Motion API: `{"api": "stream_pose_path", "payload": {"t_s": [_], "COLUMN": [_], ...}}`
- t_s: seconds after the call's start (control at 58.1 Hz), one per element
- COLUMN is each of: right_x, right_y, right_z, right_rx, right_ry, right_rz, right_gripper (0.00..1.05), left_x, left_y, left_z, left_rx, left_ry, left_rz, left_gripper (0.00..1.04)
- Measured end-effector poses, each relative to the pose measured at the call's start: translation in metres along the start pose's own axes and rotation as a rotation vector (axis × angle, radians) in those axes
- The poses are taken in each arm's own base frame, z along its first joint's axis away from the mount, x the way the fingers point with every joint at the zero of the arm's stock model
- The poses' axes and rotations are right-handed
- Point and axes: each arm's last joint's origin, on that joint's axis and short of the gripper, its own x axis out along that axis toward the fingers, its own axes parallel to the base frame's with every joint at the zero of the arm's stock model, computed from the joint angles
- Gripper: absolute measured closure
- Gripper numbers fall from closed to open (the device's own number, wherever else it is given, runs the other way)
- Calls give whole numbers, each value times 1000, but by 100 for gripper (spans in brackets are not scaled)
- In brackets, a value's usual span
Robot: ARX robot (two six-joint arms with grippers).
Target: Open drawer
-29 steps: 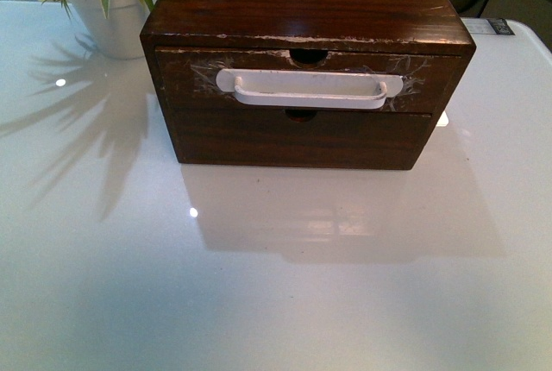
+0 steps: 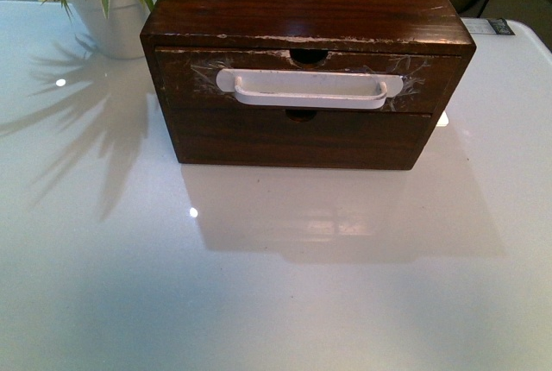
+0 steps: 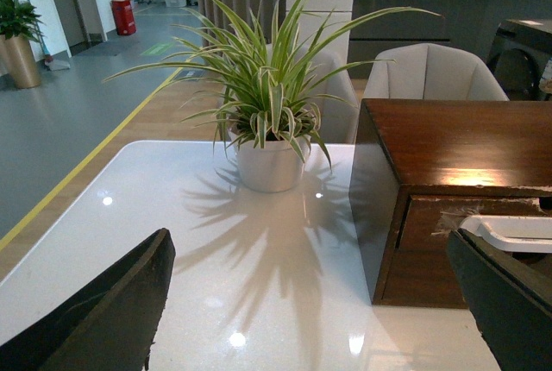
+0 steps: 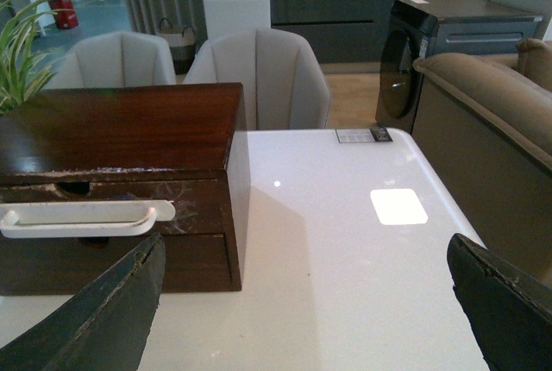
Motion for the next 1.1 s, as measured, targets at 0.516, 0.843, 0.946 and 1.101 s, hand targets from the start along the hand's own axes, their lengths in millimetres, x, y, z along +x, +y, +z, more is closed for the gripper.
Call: {"api": "stream_pose_path", "payload": {"t_s": [0.516, 0.843, 0.946, 1.101], "right_x": [17, 97, 122, 154], "right_y": [-11, -23, -11, 14], "right_z": [3, -2, -12, -26], "right_rx": [-76, -694, -840, -991], "right_ry": [447, 403, 402, 407], "right_rz": [-85, 254, 388, 565], "right_gripper": [9, 9, 9, 9], "left_x": [5, 93, 117, 151], "left_y": [-3, -36, -55, -77], "left_z": [-1, 12, 7, -9], "left_rx": [-187, 126, 224, 383], "left_ry": [526, 357, 320, 303], "left_rz": [-253, -560, -664, -773], "left_gripper": [8, 8, 8, 8]}}
